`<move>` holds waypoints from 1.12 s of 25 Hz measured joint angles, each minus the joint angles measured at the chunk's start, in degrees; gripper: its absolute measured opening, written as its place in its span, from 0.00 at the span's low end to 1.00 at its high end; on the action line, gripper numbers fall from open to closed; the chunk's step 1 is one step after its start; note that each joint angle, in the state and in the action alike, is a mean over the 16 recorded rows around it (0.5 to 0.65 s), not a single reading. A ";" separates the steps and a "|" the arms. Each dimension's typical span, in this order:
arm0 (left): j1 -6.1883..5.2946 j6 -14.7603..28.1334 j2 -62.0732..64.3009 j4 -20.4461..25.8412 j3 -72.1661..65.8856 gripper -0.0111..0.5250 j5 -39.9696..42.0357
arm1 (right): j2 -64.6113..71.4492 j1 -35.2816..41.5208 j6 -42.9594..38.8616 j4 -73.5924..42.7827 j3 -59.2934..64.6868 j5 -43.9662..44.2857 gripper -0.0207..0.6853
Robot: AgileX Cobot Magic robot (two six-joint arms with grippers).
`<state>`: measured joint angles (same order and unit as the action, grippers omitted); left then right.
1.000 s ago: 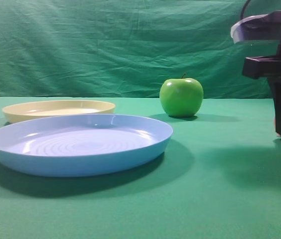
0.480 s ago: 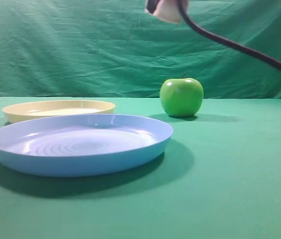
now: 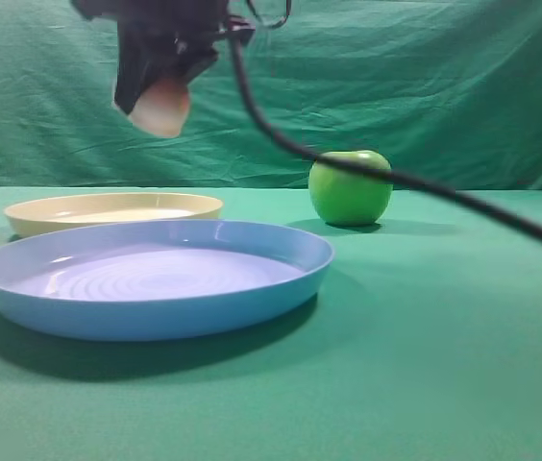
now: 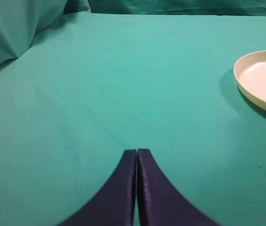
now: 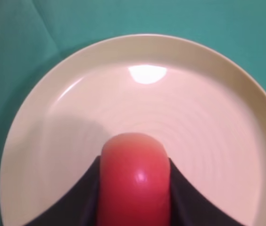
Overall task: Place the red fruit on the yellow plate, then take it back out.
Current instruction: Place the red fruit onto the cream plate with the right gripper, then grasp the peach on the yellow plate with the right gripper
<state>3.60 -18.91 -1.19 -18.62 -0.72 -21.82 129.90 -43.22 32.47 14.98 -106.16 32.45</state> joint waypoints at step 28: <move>0.00 0.00 0.00 0.00 0.00 0.02 0.00 | -27.79 1.45 -28.30 -15.58 1.46 29.96 0.07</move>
<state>3.60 -18.91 -1.19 -18.62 -0.72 -21.82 102.11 -41.77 4.17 -0.60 -104.70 62.41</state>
